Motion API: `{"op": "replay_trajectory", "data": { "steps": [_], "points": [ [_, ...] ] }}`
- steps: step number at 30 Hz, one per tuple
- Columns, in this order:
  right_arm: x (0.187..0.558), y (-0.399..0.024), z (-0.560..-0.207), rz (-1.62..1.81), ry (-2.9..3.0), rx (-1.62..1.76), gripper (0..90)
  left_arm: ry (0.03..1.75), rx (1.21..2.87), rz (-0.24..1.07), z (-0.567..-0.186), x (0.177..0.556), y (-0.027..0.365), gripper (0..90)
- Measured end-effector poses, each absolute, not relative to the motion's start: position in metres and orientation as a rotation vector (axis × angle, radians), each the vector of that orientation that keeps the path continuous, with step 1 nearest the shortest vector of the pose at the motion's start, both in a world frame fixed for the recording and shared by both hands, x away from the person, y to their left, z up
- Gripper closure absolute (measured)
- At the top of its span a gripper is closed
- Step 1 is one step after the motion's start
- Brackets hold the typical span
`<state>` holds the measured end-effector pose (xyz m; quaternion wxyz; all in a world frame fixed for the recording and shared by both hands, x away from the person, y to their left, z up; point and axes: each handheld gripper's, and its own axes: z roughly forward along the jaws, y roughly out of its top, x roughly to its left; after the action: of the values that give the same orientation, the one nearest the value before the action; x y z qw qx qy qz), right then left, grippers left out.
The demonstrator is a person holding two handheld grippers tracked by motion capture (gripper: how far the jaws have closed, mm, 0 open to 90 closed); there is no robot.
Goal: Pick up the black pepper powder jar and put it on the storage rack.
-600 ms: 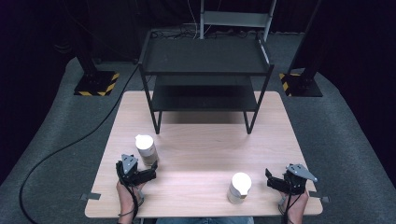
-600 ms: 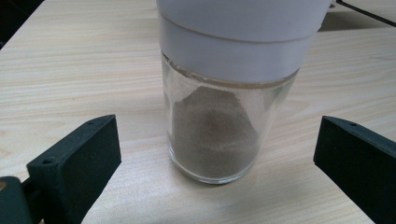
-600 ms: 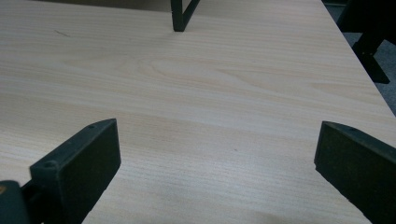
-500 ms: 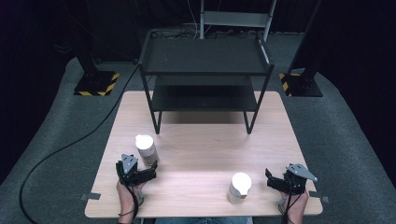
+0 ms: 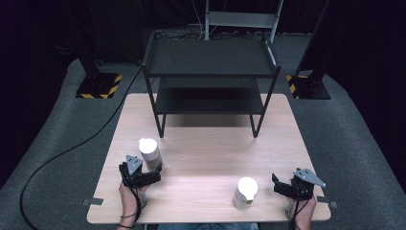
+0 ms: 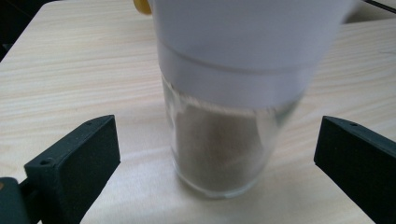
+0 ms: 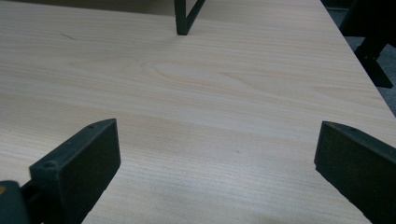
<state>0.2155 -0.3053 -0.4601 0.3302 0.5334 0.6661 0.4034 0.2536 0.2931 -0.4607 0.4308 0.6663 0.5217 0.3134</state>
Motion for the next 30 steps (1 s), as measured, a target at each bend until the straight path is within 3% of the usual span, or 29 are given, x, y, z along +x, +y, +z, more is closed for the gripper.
{"op": "replay_trajectory", "data": {
  "steps": [18, 23, 25, 30],
  "points": [
    [0.214, -0.306, -0.461, 1.067, 1.729, 1.398, 0.0, 1.300, 1.691, 0.782, -0.453, 0.276, 0.284, 0.0],
    [0.214, -0.306, -0.461, 1.063, 1.731, 1.396, 0.0, 1.284, 1.717, 0.786, -0.454, 0.275, 0.282, 24.3],
    [0.214, -0.306, -0.461, 1.067, 1.731, 1.395, 0.0, 1.277, 1.706, 0.802, -0.457, 0.273, 0.282, 29.6],
    [0.213, -0.308, -0.462, 1.078, 1.722, 1.398, 0.0, 1.267, 1.711, 0.800, -0.456, 0.272, 0.283, 30.4]
  ]
}}
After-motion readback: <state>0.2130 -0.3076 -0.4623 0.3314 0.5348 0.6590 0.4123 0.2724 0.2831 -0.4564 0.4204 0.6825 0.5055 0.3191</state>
